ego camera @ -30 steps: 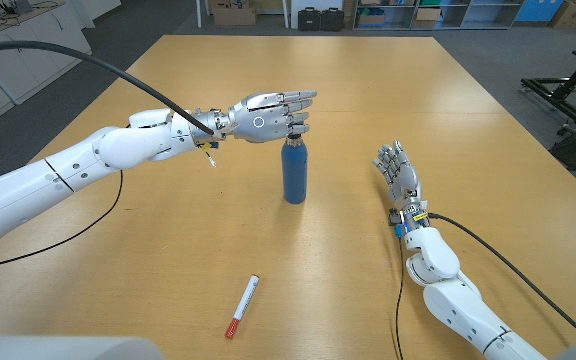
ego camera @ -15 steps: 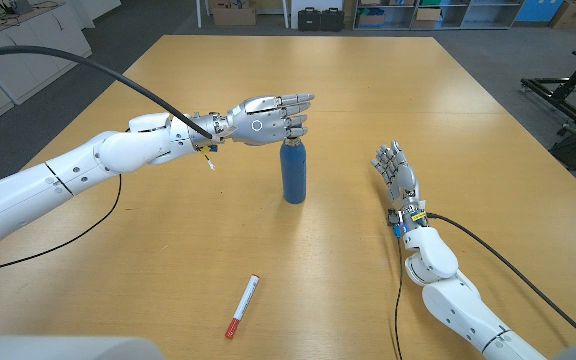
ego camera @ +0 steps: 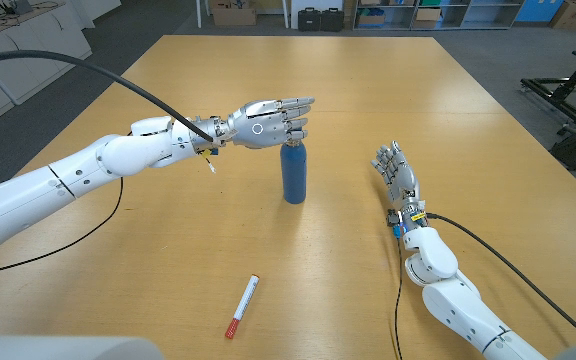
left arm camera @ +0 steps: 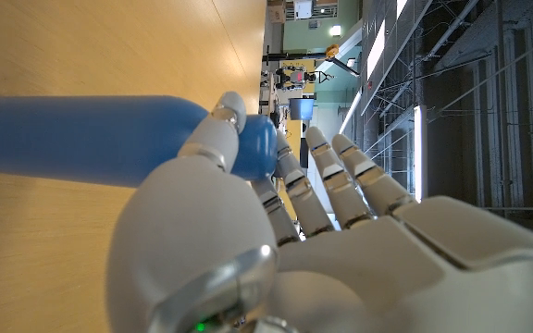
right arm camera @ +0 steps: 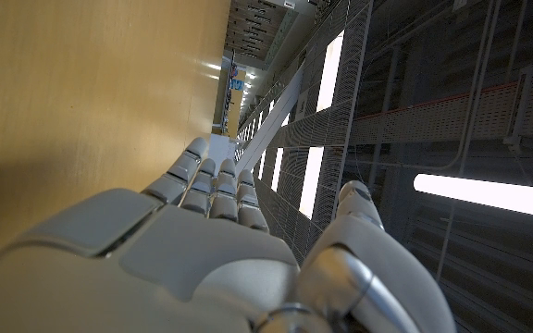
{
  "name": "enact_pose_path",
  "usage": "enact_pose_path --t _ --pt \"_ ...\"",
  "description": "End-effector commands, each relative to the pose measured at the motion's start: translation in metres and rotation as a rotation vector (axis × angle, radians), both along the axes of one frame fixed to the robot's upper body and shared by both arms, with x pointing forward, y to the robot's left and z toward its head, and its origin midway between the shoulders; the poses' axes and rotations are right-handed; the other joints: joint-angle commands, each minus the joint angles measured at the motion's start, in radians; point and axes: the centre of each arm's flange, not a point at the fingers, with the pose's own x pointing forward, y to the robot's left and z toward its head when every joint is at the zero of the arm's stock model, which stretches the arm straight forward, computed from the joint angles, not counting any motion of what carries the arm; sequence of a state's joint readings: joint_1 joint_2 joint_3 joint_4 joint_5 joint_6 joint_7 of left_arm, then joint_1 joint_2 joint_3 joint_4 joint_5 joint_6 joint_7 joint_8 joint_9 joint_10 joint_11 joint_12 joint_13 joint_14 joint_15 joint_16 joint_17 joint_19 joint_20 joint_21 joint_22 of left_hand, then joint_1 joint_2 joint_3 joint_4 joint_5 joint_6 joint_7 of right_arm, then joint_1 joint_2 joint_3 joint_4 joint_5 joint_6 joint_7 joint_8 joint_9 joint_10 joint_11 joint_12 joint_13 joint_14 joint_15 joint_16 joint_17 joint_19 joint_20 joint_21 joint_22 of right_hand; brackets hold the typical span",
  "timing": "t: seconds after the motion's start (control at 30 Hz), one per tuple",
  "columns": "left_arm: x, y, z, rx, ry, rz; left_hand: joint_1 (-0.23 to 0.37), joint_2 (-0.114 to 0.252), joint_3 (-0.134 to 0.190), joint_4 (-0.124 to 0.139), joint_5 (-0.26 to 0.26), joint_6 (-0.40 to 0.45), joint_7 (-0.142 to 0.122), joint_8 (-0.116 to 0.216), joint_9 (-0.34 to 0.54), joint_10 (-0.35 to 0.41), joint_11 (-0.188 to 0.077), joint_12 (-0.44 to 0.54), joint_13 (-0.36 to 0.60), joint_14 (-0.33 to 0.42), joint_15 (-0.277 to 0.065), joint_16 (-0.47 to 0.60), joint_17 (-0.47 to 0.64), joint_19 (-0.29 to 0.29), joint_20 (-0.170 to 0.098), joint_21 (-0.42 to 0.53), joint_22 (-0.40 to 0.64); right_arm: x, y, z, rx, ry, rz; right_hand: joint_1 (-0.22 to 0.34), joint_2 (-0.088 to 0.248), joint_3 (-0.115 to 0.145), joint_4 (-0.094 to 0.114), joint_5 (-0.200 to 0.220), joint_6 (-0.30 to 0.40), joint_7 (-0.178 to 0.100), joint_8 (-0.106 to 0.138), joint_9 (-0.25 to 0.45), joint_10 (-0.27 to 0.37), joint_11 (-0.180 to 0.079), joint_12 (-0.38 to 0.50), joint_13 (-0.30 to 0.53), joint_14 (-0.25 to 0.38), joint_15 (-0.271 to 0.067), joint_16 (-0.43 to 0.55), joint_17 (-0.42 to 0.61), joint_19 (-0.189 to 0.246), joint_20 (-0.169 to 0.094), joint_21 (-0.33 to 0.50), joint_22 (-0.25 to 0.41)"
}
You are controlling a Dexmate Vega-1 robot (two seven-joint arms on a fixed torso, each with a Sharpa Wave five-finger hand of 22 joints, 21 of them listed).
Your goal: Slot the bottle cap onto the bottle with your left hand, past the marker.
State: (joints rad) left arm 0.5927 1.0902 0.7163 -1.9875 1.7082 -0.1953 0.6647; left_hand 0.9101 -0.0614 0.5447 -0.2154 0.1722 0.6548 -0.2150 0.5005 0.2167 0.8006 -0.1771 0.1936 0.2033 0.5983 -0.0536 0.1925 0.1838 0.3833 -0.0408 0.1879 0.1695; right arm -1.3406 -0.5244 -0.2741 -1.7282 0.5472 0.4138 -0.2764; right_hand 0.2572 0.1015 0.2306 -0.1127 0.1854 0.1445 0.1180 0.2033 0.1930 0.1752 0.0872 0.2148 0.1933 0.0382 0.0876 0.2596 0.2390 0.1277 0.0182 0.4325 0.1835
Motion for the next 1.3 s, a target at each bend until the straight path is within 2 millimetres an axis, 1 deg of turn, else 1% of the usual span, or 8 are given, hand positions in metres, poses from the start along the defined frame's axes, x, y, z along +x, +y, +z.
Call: enact_pose_path --t 0.03,0.3,0.43,0.5,0.67,0.9,1.13,1.3 --pt "-0.0004 -0.0017 -0.0033 -0.011 0.002 0.007 0.002 -0.007 0.047 0.042 0.001 0.075 -0.004 0.015 0.003 0.037 -0.046 -0.004 0.003 -0.002 -0.162 -0.005 0.006 0.001 -0.057 0.001 0.002 -0.0002 -0.0009 -0.0024 0.001 0.005 0.002 -0.002 0.006 -0.004 0.004 0.01 0.01 -0.002 -0.001 0.004 0.009 -0.003 0.001 0.004 0.007 0.0 0.0 0.006 0.008 0.0 -0.002 0.005" --pt "0.0005 0.0018 -0.0064 -0.024 -0.004 0.02 -0.001 -0.016 0.046 0.042 0.002 0.058 -0.004 0.01 0.002 0.021 -0.046 -0.007 0.002 -0.009 -0.162 -0.007 0.005 -0.001 -0.057 0.001 0.002 -0.001 -0.0004 -0.0017 -0.012 0.004 0.002 -0.002 0.006 -0.004 0.004 0.01 0.011 -0.003 0.0 0.004 0.01 0.0 0.001 0.004 0.007 0.001 0.0 0.006 0.01 0.0 -0.003 0.005" --pt "0.0 0.0028 -0.0066 -0.03 -0.017 0.028 -0.018 -0.035 0.04 0.047 0.003 0.029 -0.003 0.004 0.001 -0.004 -0.046 -0.006 0.005 -0.018 -0.159 -0.006 0.006 -0.005 -0.055 0.0 0.002 -0.001 0.0006 -0.0006 -0.011 0.003 0.003 -0.002 0.006 -0.004 0.004 0.01 0.011 -0.003 0.0 0.004 0.01 -0.002 0.001 0.004 0.007 0.0 -0.001 0.006 0.01 0.0 -0.004 0.005" --pt "-0.0002 0.0029 -0.0066 -0.031 -0.03 0.041 -0.049 -0.045 0.033 0.055 0.005 -0.015 -0.003 -0.007 0.001 -0.051 -0.046 -0.009 0.004 -0.032 -0.159 -0.006 0.008 -0.015 -0.051 0.0 0.003 -0.001 0.0011 -0.0004 -0.011 0.003 0.004 -0.002 0.006 -0.004 0.004 0.01 0.011 -0.003 0.0 0.004 0.01 -0.001 0.001 0.004 0.008 0.001 0.0 0.006 0.01 0.0 -0.004 0.005" --pt "-0.0001 0.0038 -0.0062 -0.032 -0.051 0.059 -0.082 -0.063 0.024 0.056 0.009 -0.061 -0.004 -0.017 0.0 -0.091 -0.045 -0.01 0.004 -0.055 -0.156 -0.005 0.01 -0.034 -0.039 -0.002 0.003 -0.0009 0.0021 -0.0002 -0.011 0.003 0.005 -0.002 0.006 -0.004 0.004 0.01 0.011 -0.003 0.0 0.004 0.01 -0.002 0.001 0.004 0.008 0.002 0.0 0.006 0.01 0.0 -0.005 0.005" --pt "0.0012 0.0029 -0.0047 -0.036 -0.071 0.071 -0.138 -0.081 0.016 0.056 0.017 -0.194 -0.003 -0.055 -0.003 -0.228 -0.043 -0.014 0.003 -0.122 -0.156 -0.008 0.012 -0.061 -0.026 -0.001 0.003 -0.0003 0.0034 -0.0003 -0.012 0.005 0.005 -0.002 0.006 -0.004 0.004 0.01 0.011 -0.004 -0.001 0.004 0.012 -0.002 0.002 0.004 0.008 0.001 -0.001 0.006 0.01 0.0 -0.006 0.005" --pt "0.0026 0.0018 -0.0046 -0.037 -0.086 0.073 -0.172 -0.089 0.008 0.057 0.02 -0.265 -0.003 -0.075 -0.004 -0.305 -0.042 -0.014 0.004 -0.159 -0.156 -0.007 0.013 -0.074 -0.017 -0.001 0.003 0.0006 0.0038 -0.0012 -0.007 0.007 0.004 -0.002 0.006 -0.004 0.004 0.01 0.012 -0.004 0.0 0.004 0.013 -0.001 0.002 0.004 0.008 0.001 -0.001 0.006 0.011 0.0 -0.007 0.005" --pt "0.0039 0.0035 -0.0054 -0.04 -0.098 0.073 -0.18 -0.093 0.005 0.055 0.02 -0.287 -0.002 -0.08 -0.004 -0.328 -0.042 -0.015 0.004 -0.171 -0.156 -0.008 0.013 -0.076 -0.015 -0.001 0.003 0.0007 0.0034 -0.0011 -0.007 0.007 0.004 -0.002 0.006 -0.004 0.004 0.01 0.011 -0.005 -0.001 0.004 0.013 -0.001 0.002 0.004 0.009 0.002 -0.001 0.006 0.01 0.0 -0.008 0.005"
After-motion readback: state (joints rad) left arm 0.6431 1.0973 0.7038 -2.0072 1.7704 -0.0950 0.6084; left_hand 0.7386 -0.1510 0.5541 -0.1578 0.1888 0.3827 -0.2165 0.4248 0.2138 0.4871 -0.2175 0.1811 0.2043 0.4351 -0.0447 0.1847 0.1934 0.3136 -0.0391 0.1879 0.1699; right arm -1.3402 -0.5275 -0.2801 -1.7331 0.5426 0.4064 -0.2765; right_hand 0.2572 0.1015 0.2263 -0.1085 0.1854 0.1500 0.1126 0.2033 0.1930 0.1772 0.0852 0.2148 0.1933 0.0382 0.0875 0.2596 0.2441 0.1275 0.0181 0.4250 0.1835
